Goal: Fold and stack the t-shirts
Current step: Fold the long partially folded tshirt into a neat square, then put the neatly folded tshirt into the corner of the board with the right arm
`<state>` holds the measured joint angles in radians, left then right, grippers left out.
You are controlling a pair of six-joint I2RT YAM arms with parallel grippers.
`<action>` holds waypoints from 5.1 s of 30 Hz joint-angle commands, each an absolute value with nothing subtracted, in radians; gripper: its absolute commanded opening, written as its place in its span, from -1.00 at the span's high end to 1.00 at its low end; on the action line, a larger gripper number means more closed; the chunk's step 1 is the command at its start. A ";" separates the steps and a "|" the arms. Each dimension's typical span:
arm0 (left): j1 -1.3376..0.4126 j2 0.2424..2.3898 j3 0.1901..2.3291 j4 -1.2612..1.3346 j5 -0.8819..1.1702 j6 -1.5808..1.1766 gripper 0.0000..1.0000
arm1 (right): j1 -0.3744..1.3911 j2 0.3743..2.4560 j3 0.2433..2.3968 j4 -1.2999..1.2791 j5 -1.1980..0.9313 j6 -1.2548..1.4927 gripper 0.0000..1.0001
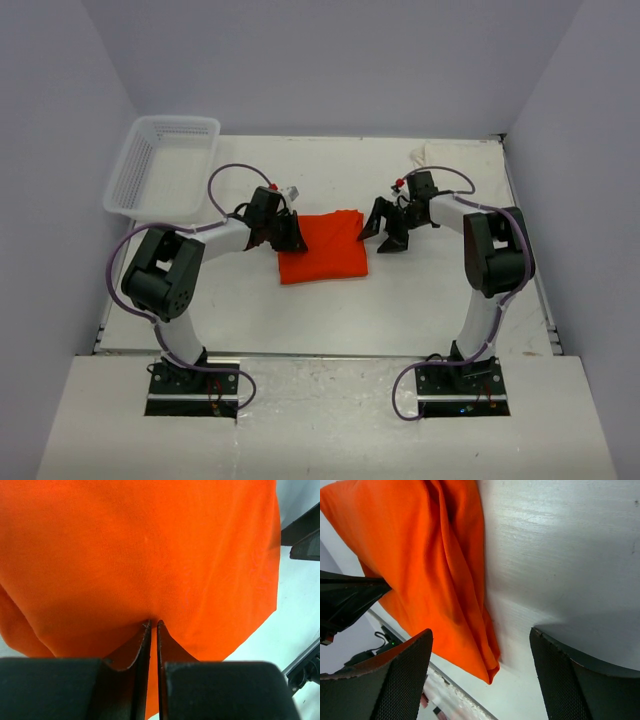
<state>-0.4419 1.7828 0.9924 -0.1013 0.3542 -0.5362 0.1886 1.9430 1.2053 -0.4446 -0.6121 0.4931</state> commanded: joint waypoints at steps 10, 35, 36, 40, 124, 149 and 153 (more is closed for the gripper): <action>-0.446 1.802 1.014 -0.103 0.344 -0.503 0.82 | 0.173 1.922 1.143 -0.433 -0.561 0.500 -0.59; -0.446 1.841 0.992 -0.069 0.402 -0.508 0.81 | 0.387 2.099 1.235 -0.382 -0.609 0.610 -0.56; -0.446 1.838 0.994 -0.071 0.403 -0.506 0.81 | 0.387 2.095 1.221 -0.355 -0.609 0.624 -0.54; -0.446 1.824 0.993 -0.077 0.406 -0.499 0.81 | 0.387 2.056 1.190 -0.319 -0.557 0.637 -0.40; -0.446 1.799 0.916 -0.048 0.341 -0.468 0.72 | 0.347 1.997 1.373 -0.560 -0.387 0.482 1.00; -0.626 1.344 0.661 0.133 0.261 -0.614 0.65 | 0.400 1.991 1.825 -0.755 0.454 0.184 1.00; -0.627 1.362 0.635 0.152 0.278 -0.611 0.65 | 0.391 2.036 1.916 -0.785 0.557 0.176 1.00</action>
<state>-0.6235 1.3556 0.6552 0.1074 0.2813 -0.5987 0.4023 2.0247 1.8297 -0.7666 0.4107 0.2073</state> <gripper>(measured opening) 0.173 0.059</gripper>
